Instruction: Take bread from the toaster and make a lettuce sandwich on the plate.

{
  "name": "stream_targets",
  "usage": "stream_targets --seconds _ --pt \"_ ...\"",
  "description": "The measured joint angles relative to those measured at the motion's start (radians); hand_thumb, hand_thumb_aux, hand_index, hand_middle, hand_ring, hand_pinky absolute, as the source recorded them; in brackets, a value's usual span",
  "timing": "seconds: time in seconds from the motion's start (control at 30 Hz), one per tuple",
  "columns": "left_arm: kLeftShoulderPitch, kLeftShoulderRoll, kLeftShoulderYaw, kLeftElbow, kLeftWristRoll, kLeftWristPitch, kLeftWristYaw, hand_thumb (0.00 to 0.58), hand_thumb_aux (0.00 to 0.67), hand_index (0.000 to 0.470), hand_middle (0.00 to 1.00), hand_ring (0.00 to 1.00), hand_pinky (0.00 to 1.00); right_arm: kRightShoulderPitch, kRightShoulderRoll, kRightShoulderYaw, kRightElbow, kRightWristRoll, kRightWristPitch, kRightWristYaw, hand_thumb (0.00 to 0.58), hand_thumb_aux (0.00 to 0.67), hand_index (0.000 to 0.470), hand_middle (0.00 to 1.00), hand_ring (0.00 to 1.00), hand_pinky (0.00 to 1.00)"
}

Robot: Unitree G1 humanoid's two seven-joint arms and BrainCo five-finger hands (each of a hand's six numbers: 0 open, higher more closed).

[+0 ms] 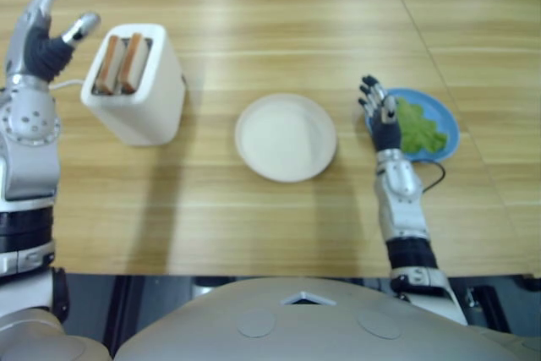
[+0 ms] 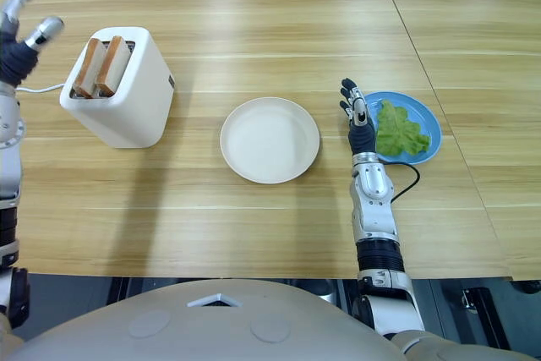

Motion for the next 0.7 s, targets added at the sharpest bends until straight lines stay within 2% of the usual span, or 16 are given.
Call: stream_targets --seconds 0.2,0.7 --pt "0.004 0.001 -0.094 0.09 0.16 0.029 0.041 0.0 0.0 0.0 0.0 0.0 0.0 -0.006 -0.002 0.002 0.0 0.0 -0.001 0.0 0.0 0.0 0.0 0.0 0.0 0.0" --pt "0.005 0.035 -0.143 0.204 0.328 0.111 0.071 0.0 0.0 0.0 0.0 0.0 0.0 -0.006 -0.008 0.001 -0.005 0.0 0.0 -0.002 0.0 0.0 0.0 0.0 0.0 0.0"
